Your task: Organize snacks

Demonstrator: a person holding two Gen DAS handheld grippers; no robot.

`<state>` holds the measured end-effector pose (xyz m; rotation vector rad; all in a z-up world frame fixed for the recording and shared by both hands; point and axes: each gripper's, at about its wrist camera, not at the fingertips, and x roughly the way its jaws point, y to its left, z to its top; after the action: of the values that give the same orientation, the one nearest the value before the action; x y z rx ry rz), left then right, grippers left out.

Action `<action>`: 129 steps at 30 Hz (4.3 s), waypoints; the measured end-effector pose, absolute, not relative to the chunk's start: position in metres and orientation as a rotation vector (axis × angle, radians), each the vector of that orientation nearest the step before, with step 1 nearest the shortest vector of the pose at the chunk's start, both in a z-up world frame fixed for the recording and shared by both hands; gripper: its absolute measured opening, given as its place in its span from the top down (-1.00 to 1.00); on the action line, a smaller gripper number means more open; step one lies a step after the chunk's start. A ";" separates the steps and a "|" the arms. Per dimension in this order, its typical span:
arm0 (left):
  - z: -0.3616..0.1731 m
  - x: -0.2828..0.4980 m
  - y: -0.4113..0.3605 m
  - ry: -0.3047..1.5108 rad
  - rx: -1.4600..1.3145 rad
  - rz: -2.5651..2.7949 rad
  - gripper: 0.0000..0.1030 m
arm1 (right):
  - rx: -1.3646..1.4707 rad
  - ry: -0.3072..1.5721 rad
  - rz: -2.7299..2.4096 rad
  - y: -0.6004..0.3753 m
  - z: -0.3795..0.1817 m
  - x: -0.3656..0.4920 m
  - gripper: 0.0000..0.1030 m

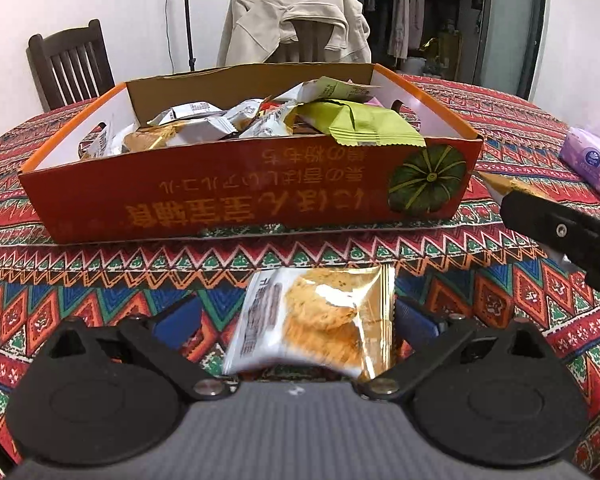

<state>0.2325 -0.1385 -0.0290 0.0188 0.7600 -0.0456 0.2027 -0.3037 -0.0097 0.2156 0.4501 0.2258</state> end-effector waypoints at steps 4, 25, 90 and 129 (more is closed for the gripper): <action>-0.027 0.230 -0.138 0.747 0.020 -0.050 -0.79 | 0.210 0.453 0.233 -0.303 -0.010 0.204 0.19; -0.019 0.212 -0.137 0.704 0.036 -0.086 -0.09 | 0.202 0.468 0.283 -0.296 -0.015 0.205 0.19; 0.050 0.306 -0.010 0.334 -0.117 0.027 -0.50 | 0.066 0.316 0.245 -0.199 0.041 0.319 0.16; 0.043 0.131 0.012 0.332 -0.056 -0.037 -1.00 | 0.022 0.390 0.283 -0.227 0.037 0.158 -1.00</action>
<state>0.1309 0.0116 0.0427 -0.0559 0.3315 -0.0369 0.1581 -0.2267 0.0367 0.0219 0.3901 0.2833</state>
